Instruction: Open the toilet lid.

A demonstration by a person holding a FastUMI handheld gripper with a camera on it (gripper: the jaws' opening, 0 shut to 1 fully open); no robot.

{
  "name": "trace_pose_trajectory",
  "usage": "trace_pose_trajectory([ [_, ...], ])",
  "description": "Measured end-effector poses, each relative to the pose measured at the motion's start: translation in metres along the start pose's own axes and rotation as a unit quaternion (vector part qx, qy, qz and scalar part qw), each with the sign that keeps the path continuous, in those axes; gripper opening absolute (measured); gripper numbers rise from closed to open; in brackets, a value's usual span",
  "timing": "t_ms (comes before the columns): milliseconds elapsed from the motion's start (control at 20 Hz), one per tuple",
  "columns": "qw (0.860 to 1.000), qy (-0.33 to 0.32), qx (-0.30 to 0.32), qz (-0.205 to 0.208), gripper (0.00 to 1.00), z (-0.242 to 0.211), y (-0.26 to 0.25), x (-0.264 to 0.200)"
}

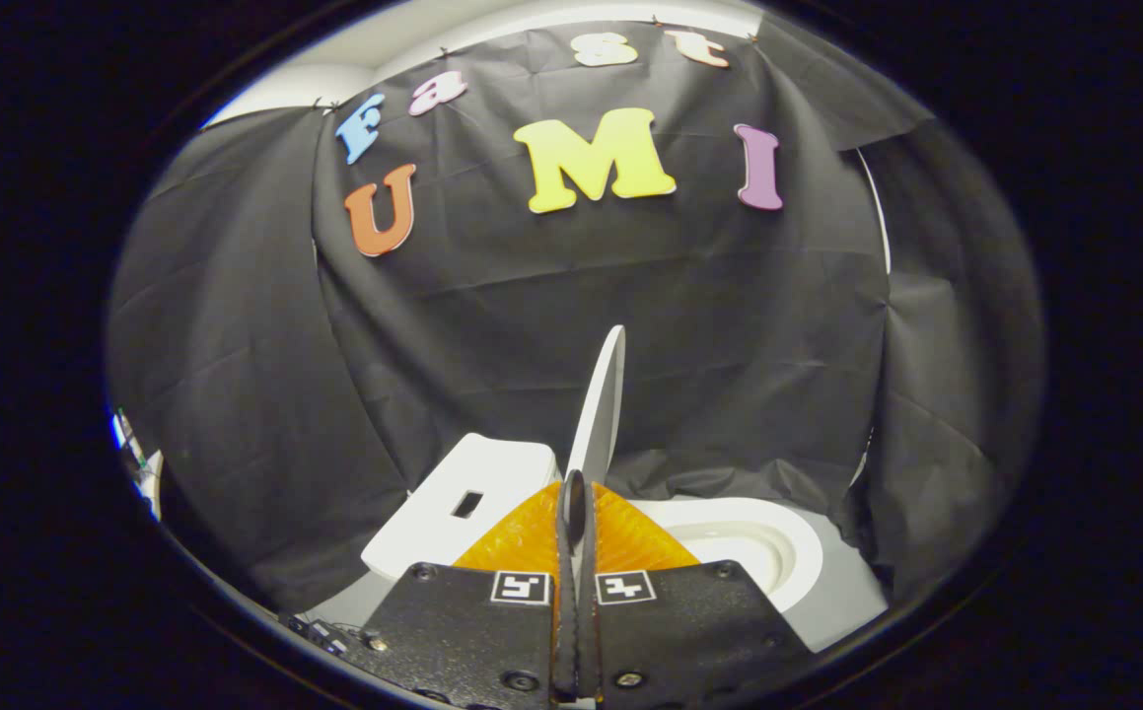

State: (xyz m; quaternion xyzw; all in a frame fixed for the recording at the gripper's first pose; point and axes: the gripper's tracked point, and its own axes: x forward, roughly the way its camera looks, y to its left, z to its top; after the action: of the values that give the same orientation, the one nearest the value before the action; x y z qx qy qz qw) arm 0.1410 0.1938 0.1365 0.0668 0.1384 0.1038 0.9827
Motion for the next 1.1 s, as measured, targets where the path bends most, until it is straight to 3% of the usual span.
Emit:
trace_pose_trajectory([
  [250,0.998,-0.016,-0.058,-0.014,0.04,0.001,0.031,0.005],
  [500,0.997,-0.017,-0.079,-0.015,0.04,0.002,0.062,0.015],
  [850,0.987,-0.031,-0.148,-0.052,0.04,-0.004,0.1,0.026],
  [1100,0.982,-0.031,-0.177,-0.052,0.04,-0.01,0.118,0.032],
])
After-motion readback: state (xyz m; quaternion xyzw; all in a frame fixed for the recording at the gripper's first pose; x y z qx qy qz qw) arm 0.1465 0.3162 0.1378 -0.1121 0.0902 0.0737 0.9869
